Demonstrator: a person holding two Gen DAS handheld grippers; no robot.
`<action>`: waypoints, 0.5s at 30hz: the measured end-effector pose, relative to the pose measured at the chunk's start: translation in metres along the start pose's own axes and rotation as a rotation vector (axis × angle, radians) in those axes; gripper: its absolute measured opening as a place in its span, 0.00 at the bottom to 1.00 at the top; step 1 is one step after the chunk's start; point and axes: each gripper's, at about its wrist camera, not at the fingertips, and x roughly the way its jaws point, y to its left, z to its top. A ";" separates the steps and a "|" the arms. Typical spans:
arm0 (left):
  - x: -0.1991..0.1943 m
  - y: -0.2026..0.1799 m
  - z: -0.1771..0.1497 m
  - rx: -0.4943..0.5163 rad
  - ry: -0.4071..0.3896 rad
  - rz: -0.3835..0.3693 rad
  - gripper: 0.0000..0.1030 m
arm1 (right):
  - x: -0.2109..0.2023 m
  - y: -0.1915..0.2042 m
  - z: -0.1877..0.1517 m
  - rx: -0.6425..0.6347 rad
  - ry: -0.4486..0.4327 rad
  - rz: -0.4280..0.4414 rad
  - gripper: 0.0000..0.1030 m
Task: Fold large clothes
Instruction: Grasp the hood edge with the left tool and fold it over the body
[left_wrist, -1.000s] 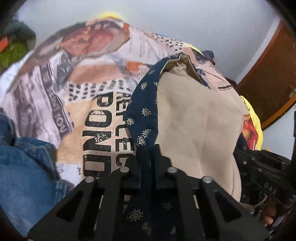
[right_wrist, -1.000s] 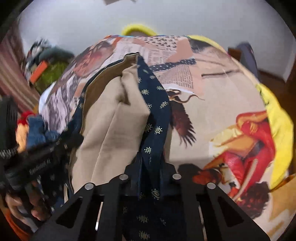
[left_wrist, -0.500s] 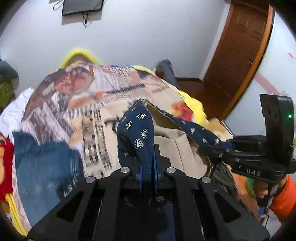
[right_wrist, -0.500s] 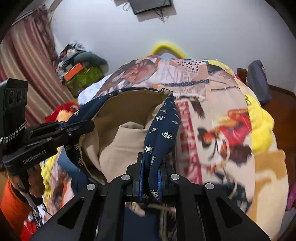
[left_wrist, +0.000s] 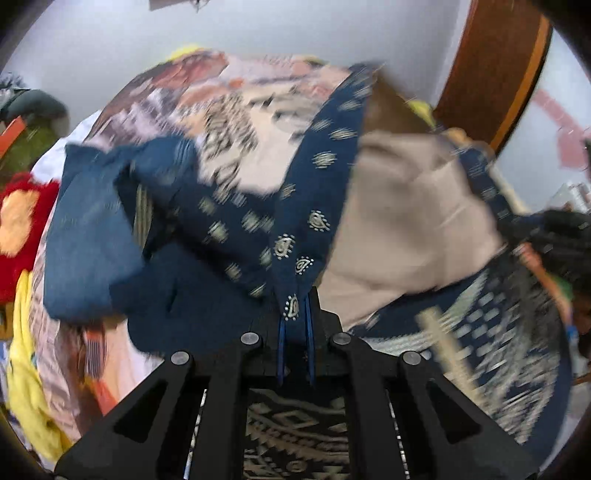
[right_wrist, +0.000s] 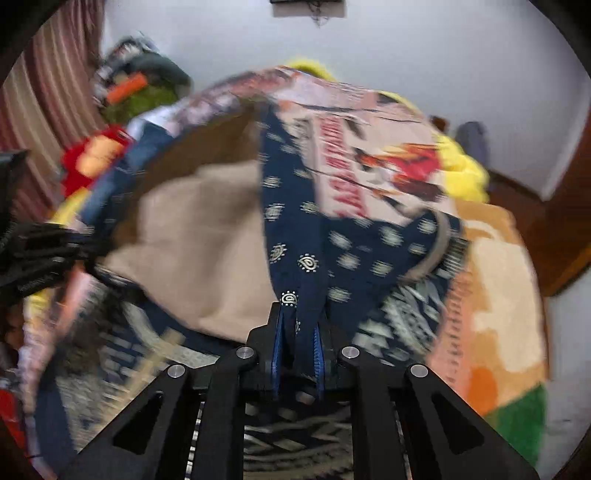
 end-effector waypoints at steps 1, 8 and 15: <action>0.007 0.003 -0.007 -0.009 0.015 0.011 0.08 | 0.003 -0.002 -0.005 0.001 0.017 -0.006 0.09; 0.023 0.011 -0.020 -0.059 0.016 0.021 0.12 | 0.004 -0.024 -0.018 0.022 0.028 -0.171 0.88; 0.006 0.010 -0.012 -0.045 0.016 -0.011 0.19 | -0.024 -0.037 -0.018 0.016 -0.021 -0.113 0.88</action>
